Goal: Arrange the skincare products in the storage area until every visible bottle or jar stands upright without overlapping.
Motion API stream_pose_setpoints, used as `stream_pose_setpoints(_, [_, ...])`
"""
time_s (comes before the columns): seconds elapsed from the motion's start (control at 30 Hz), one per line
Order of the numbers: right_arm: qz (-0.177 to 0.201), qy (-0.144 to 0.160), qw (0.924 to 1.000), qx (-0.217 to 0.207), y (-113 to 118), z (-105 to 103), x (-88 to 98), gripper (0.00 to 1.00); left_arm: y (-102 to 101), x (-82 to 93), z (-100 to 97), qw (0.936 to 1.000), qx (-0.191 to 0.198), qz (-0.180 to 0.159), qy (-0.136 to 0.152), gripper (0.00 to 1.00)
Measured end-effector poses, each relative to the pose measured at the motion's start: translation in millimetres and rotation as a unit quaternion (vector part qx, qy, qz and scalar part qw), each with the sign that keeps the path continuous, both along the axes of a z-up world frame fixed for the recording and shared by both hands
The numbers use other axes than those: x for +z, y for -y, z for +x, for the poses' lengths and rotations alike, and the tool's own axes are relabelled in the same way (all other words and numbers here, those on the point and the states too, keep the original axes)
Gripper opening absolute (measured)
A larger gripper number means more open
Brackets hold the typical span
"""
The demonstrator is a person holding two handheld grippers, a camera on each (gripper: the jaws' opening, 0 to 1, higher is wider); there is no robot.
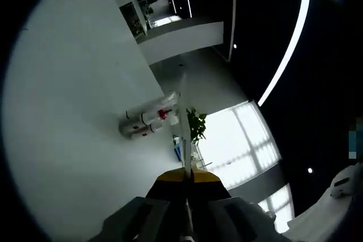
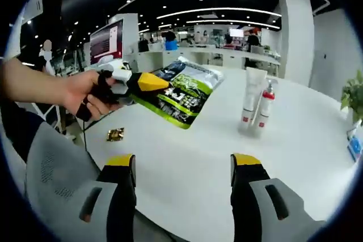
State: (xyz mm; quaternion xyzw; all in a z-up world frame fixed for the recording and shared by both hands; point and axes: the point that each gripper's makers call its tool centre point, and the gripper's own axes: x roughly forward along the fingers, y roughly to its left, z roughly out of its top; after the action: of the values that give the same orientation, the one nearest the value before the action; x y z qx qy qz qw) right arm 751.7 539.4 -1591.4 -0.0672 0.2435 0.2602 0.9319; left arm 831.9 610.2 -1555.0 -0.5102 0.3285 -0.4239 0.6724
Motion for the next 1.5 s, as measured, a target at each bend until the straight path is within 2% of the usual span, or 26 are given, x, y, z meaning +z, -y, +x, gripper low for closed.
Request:
stream_pose_setpoints(0.07, [0.011, -0.010, 0.9998, -0.011, 2.9, -0.4, -4.7, 0.62, 3.8, -3.9, 9.8, 1.0000, 0.001, 0.002, -0.006, 0.01])
stream_pose_setpoints(0.13, [-0.013, -0.011, 0.9998, -0.006, 2.1, -1.4, -10.3, 0.62, 6.5, -8.3, 17.3, 0.9999, 0.002, 0.010, -0.007, 0.01])
stream_pose_setpoints(0.3, [-0.044, 0.007, 0.9979, 0.047, -16.6, -8.8, -11.7, 0.58, 11.2, -18.2, 40.5, 0.9997, 0.010, 0.015, -0.016, 0.01])
stream_pose_setpoints(0.37, [-0.054, -0.005, 0.9963, 0.066, -22.7, -15.6, -18.3, 0.58, 13.0, -21.8, 49.2, 0.9996, 0.013, 0.016, -0.019, 0.01])
stream_pose_setpoints(0.47, [-0.051, 0.000, 0.9962, 0.070, -24.1, -14.9, -16.8, 0.57, 15.3, -28.3, 61.3, 0.9994, 0.015, 0.020, -0.025, 0.01])
stream_pose_setpoints(0.67, [-0.039, -0.015, 0.9977, 0.053, -18.3, -11.1, -19.8, 0.55, 17.8, -37.7, 86.2, 0.9989, 0.015, 0.035, -0.026, 0.01])
stream_pose_setpoints(0.8, [-0.050, -0.007, 0.9970, 0.059, -20.5, -12.4, -19.7, 0.54, 20.1, -43.9, 98.2, 0.9984, 0.024, 0.041, -0.032, 0.01])
stream_pose_setpoints(0.87, [-0.064, -0.008, 0.9954, 0.070, -23.2, -15.1, -22.8, 0.53, 23.2, -50.0, 103.1, 0.9981, 0.025, 0.042, -0.037, 0.01])
stream_pose_setpoints(0.93, [-0.065, -0.006, 0.9952, 0.073, -23.5, -15.1, -22.0, 0.53, 25.2, -58.7, 106.9, 0.9972, 0.026, 0.055, -0.045, 0.01])
stream_pose_setpoints(1.13, [-0.063, -0.009, 0.9958, 0.065, -20.2, -13.5, -22.3, 0.52, 31.4, -74.6, 116.2, 0.9954, 0.031, 0.063, -0.066, 0.01])
stream_pose_setpoints(1.3, [-0.074, -0.004, 0.9948, 0.070, -20.2, -14.2, -22.6, 0.51, 33.3, -88.8, 119.4, 0.9928, 0.035, 0.082, -0.080, 0.01])
stream_pose_setpoints(1.5, [-0.069, -0.008, 0.9959, 0.058, -15.5, -12.3, -23.1, 0.50, 35.1, -103.0, 120.9, 0.9896, 0.037, 0.101, -0.096, 0.01])
